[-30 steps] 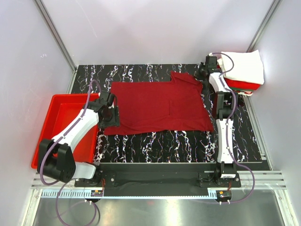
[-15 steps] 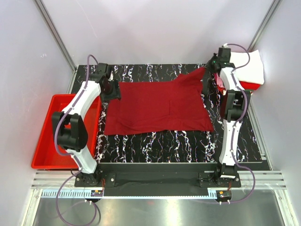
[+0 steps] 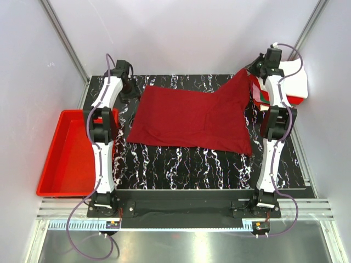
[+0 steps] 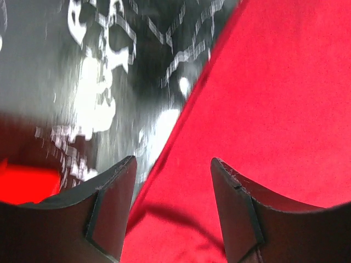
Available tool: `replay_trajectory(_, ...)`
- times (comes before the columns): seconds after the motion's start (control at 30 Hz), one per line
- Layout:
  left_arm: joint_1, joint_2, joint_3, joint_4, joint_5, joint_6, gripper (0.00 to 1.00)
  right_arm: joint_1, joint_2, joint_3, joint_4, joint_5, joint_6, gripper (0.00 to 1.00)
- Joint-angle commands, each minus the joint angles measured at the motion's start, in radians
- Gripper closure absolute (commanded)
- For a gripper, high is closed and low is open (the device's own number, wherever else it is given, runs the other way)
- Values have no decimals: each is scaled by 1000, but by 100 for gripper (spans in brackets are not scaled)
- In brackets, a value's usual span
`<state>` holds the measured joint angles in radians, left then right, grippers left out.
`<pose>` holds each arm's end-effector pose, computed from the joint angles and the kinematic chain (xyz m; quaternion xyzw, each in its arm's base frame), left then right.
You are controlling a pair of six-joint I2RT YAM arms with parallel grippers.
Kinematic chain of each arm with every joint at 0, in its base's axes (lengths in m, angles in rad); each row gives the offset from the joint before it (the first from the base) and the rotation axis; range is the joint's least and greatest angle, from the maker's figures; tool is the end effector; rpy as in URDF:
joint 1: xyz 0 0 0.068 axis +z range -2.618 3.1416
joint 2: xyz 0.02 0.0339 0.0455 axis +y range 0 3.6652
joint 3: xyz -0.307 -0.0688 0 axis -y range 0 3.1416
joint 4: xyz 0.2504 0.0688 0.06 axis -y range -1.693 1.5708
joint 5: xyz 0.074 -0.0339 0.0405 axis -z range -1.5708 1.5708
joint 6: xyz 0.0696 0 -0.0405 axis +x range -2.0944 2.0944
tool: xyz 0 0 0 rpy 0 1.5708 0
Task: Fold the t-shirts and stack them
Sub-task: Fold the tshirt
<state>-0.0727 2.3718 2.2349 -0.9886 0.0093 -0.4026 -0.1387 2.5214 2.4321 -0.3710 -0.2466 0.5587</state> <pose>0.5570 -0.0412 0.2228 -0.1591 0.9622 -0.0564 0.2135 0.6474 -0.0732 0.2665 0.2272 0.8147 0.2113 0.4899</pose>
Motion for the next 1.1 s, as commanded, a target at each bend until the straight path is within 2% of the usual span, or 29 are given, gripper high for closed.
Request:
replay_trajectory(0.0, 14, 61, 98, 20, 108, -37, 39, 5, 28, 30, 44, -66, 20, 100)
replay_trajectory(0.03, 20, 66, 88, 62, 138, -48, 39, 7, 30, 16, 66, -91, 20, 100)
replay_trajectory(0.17, 34, 50, -41, 421, 288, -143, 40, 8, 25, -13, 92, -152, 26, 100)
replay_trajectory(0.27, 33, 98, -40, 572, 351, -217, 40, 10, 4, -54, 116, -180, 24, 100)
replay_trajectory(0.43, 39, 217, 93, 617, 331, -307, 38, 13, -48, -163, 176, -212, 40, 100)
replay_trajectory(0.53, 40, 273, 123, 665, 324, -360, 38, 17, -110, -270, 242, -221, 50, 100)
replay_trajectory(0.63, 45, 311, 149, 656, 259, -390, 39, 24, -154, -344, 274, -240, 53, 100)
replay_trajectory(0.77, 50, 305, 131, 680, 160, -410, 40, 30, -228, -439, 319, -252, 58, 100)
replay_trajectory(0.9, 54, 299, 118, 723, 162, -403, 41, 31, -274, -533, 362, -261, 66, 100)
replay_trajectory(1.0, 60, 268, 69, 798, 149, -403, 40, 31, -286, -559, 392, -269, 72, 100)
replay_trajectory(1.07, 62, 283, 94, 811, 133, -397, 40, 31, -285, -567, 402, -272, 76, 100)
